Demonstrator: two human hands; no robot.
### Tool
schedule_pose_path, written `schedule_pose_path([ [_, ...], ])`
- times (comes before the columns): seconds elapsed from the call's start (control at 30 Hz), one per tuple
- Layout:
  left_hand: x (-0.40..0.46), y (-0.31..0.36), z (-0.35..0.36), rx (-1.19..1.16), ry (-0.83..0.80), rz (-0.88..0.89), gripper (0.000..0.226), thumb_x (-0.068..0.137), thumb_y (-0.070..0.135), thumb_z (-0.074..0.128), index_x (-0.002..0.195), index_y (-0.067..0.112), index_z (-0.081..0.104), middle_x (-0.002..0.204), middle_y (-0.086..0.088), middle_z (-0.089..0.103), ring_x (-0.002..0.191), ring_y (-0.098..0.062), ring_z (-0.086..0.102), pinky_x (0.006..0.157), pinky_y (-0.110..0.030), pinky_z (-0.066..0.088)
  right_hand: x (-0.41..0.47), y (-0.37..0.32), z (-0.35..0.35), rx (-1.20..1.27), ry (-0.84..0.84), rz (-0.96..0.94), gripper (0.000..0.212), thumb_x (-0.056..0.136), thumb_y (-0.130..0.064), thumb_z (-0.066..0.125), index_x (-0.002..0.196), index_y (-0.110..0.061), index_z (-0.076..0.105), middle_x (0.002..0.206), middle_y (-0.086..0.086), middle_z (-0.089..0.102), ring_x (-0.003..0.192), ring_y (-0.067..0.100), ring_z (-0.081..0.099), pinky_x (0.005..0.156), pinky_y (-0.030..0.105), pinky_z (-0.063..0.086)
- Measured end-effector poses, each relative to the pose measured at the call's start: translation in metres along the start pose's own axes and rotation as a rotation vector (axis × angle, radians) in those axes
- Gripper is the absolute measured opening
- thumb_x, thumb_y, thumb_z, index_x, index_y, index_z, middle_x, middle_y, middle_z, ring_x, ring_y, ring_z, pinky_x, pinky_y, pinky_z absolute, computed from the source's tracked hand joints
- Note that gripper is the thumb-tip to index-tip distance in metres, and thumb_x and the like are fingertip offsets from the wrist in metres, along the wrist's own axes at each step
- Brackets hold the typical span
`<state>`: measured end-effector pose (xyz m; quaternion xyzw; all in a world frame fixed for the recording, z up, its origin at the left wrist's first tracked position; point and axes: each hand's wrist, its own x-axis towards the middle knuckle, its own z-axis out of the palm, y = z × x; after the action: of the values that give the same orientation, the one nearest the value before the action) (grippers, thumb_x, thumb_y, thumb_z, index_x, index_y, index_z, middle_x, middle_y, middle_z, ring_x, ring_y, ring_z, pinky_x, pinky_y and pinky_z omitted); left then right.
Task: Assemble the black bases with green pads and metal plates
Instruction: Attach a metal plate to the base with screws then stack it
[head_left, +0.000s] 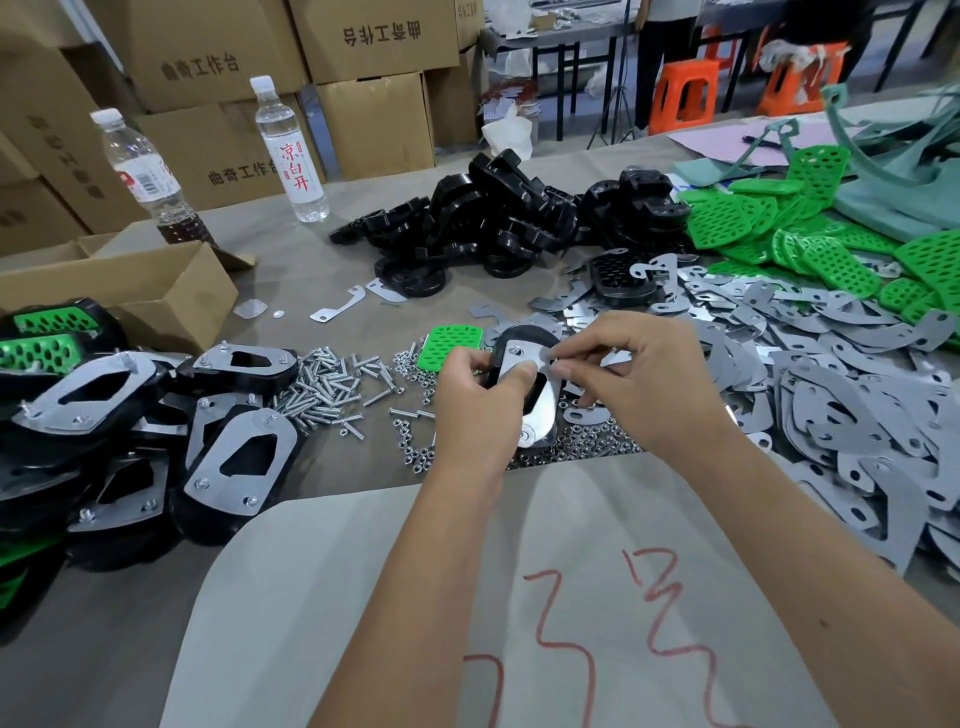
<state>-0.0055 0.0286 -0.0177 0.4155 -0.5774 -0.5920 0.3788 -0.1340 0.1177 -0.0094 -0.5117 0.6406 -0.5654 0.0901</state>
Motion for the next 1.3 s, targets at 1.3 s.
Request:
schedule_pose_path([
  [1.3,0.006,0.006,-0.007,-0.336,0.099,-0.202,0.016,0.092,0.011,0.074,0.098,0.01,0.06,0.081,-0.006,0.073,0.065,-0.021,0.068,0.064,-0.034,0.058,-0.009,-0.006,0.006,0.314,0.051,0.051,0.066,0.102,-0.054,0.054,0.06,-0.005,0.05,0.053,0.003,0.033,0.045,0.011,0.026,0.049,0.013,0.028],
])
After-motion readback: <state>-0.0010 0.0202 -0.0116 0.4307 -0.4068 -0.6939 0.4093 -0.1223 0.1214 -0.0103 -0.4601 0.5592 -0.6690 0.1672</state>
